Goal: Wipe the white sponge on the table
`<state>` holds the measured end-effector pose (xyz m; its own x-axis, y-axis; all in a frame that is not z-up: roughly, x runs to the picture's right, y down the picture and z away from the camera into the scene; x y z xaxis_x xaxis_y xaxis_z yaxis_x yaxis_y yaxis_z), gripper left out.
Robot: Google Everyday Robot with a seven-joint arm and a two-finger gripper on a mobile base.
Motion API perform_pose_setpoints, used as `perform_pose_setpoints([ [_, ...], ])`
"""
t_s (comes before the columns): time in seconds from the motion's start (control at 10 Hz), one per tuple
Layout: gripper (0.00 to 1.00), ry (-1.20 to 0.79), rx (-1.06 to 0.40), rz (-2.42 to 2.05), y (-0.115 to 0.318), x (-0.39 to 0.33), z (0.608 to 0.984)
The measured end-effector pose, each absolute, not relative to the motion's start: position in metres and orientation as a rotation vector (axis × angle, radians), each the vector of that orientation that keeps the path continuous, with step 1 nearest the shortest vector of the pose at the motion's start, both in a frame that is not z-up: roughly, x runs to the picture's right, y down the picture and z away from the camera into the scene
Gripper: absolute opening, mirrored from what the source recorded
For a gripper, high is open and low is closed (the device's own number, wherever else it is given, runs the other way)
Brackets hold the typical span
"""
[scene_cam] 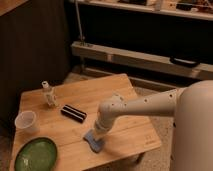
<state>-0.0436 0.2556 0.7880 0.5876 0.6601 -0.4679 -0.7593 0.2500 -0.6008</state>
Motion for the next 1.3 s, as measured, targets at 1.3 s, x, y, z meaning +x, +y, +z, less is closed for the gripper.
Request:
perform_pose_setpoints([
  [1.3, 0.0, 0.386, -0.809, 0.95, 0.283, -0.039, 0.768],
])
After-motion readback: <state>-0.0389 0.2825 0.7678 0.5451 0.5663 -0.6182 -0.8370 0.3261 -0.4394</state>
